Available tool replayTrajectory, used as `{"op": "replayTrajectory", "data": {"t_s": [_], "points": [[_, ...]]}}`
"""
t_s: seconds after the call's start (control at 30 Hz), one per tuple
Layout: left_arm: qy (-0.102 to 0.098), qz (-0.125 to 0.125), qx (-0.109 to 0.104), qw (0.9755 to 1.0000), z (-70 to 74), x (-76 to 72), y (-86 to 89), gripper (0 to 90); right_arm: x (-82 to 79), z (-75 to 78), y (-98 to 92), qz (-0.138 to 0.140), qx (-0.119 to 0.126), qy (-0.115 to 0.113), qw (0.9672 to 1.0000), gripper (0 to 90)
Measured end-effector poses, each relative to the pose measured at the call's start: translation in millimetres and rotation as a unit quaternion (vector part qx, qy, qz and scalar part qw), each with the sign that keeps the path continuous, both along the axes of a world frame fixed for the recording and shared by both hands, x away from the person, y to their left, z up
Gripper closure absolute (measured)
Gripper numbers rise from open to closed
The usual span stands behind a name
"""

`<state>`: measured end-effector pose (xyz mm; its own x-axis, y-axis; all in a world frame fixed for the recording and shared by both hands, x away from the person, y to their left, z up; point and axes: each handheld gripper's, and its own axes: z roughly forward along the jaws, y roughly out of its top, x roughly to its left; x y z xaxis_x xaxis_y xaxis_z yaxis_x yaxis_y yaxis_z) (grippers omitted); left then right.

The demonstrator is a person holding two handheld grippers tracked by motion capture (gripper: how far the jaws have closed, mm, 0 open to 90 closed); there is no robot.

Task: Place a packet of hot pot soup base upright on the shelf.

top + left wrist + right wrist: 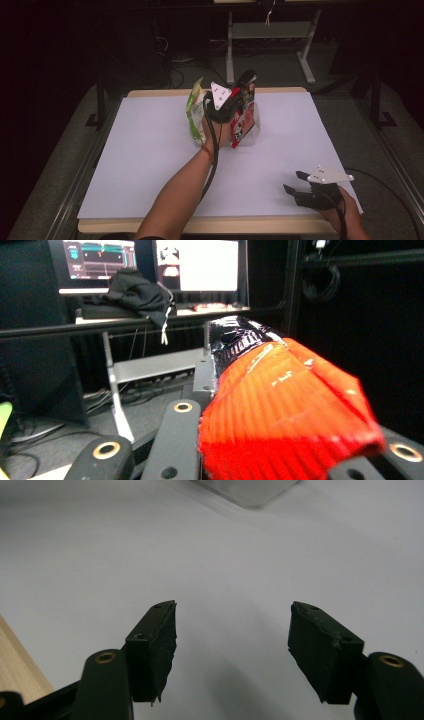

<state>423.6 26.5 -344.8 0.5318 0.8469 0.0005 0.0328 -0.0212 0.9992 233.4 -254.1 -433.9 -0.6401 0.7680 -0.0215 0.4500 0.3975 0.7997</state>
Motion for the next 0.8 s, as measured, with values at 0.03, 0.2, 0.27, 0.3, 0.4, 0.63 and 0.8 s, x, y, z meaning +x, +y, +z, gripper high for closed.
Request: {"op": "replayTrajectory", "data": {"t_s": [0.03, 0.2, 0.27, 0.3, 0.4, 0.63, 0.8], "points": [[0.001, -0.002, 0.001, 1.0000, 2.1, 2.0, -1.0, 76.2, -0.1, 0.2, 0.2, 0.001, -0.001, 0.000, 1.0000, 35.4], [-0.025, 0.006, 0.016, 0.9995, 5.5, 4.4, -9.8, 77.2, -0.6, 0.4, 1.4, 0.006, -0.001, -0.001, 1.0000, 35.9], [-0.031, 0.013, 0.008, 0.9994, 3.5, 6.7, -9.8, 77.1, 0.6, -0.7, 1.3, 0.006, -0.001, 0.001, 1.0000, 36.0], [-0.033, 0.015, 0.000, 0.9993, 1.2, 8.0, -9.4, 77.0, 0.6, -1.2, 1.6, 0.007, -0.002, 0.001, 1.0000, 36.1], [-0.042, 0.027, -0.016, 0.9986, -4.9, 9.1, -10.5, 76.8, -1.1, -0.5, 3.2, 0.012, -0.004, -0.001, 0.9999, 36.1], [-0.043, -0.010, 0.024, 0.9988, -19.0, 3.4, -20.3, 75.2, -1.7, 0.3, 4.1, 0.017, -0.004, -0.003, 0.9998, 36.1], [-0.019, -0.029, 0.043, 0.9985, -32.9, 2.4, -15.7, 72.7, -2.5, 0.8, 4.2, 0.019, -0.004, -0.005, 0.9998, 36.2]]}}
